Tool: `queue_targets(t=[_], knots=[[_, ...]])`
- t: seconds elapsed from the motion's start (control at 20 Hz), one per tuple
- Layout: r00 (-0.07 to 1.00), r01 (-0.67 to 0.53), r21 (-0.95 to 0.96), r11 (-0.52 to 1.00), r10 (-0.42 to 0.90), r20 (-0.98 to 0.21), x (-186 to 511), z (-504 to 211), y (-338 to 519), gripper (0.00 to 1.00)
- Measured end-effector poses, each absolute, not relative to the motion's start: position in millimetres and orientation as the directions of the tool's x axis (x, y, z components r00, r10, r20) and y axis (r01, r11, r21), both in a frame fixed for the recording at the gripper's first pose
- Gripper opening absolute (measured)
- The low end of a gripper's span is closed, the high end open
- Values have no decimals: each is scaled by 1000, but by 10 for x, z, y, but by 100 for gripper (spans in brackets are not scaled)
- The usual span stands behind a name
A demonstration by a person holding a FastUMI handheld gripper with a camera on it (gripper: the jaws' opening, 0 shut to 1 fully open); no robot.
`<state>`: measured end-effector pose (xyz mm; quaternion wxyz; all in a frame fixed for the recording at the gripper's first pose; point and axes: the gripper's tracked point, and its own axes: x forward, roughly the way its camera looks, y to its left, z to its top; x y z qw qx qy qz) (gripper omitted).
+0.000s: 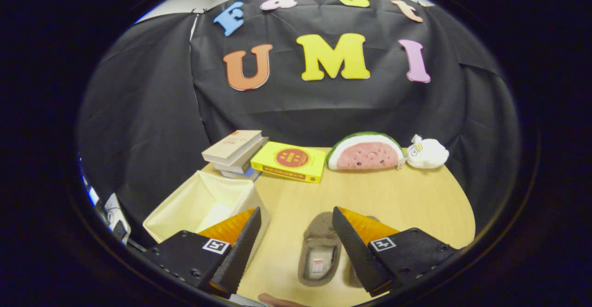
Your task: Open the storage box then place both shoes into the box .Put the left shoe in first, then the right shoe, with the right side of both shoes facing outward in a uniform manner.
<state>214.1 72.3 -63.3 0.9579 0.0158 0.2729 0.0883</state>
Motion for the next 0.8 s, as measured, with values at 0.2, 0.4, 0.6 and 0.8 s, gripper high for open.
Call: queue_targets(t=[0.2, 0.4, 0.6, 0.8], knots=[[776, -155, 48, 987, 152, -612, 2075, -1194, 498, 94], [715, -141, 19, 990, 115, -690, 2017, -1608, 407, 89], [611, -112, -1, 994, 68, -788, 1993, -2005, 323, 84], [516, -78, 68, 995, 98, -851, 2000, -2234, 310, 46]])
